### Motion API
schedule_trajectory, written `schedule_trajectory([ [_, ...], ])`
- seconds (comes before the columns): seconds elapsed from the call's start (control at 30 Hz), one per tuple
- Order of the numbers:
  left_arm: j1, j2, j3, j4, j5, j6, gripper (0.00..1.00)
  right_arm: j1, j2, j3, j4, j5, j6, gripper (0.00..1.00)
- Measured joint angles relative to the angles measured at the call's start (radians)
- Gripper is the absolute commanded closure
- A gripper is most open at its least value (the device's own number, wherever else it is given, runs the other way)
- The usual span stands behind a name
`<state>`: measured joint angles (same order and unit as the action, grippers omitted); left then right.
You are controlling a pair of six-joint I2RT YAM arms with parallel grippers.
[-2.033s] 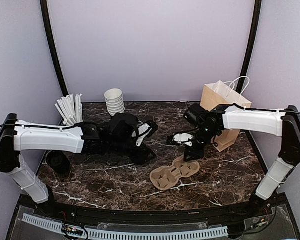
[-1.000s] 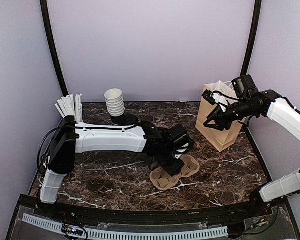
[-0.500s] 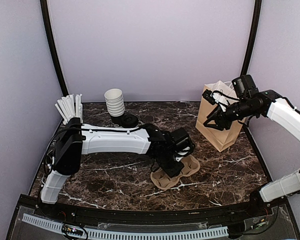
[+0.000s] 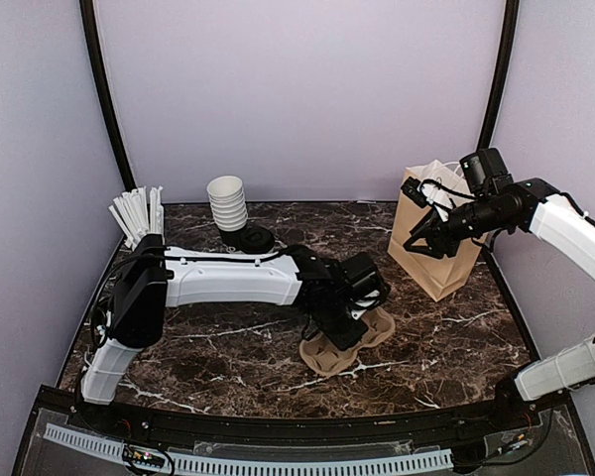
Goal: Pack the takeout coffee
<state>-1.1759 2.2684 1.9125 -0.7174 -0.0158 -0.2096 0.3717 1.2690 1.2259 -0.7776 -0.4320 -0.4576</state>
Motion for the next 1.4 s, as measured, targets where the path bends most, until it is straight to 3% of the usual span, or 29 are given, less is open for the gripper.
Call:
schedule_trajectory([
  [0.13,0.000,0.010,0.015,-0.003,-0.001,-0.004,0.75,0.000,0.000,0.001,-0.001,0.001,0.000,0.56],
  [0.27,0.000,0.010,0.017,-0.011,-0.008,-0.016,0.68,0.000,0.000,0.025,-0.010,0.004,0.000,0.56],
  [0.47,0.000,0.015,0.017,-0.021,-0.021,-0.042,0.67,-0.011,-0.003,0.108,-0.014,0.006,0.001,0.56],
  [0.83,0.000,0.021,0.036,-0.042,-0.030,-0.073,0.80,-0.035,-0.024,0.165,-0.018,0.067,0.011,0.58],
  [1.17,0.000,0.004,0.025,-0.062,-0.077,-0.056,0.82,-0.291,-0.016,0.303,0.000,0.162,0.052,0.55],
  [1.4,0.015,-0.117,-0.074,-0.041,-0.077,-0.032,0.82,-0.492,0.089,0.367,0.014,0.151,0.077,0.53],
])
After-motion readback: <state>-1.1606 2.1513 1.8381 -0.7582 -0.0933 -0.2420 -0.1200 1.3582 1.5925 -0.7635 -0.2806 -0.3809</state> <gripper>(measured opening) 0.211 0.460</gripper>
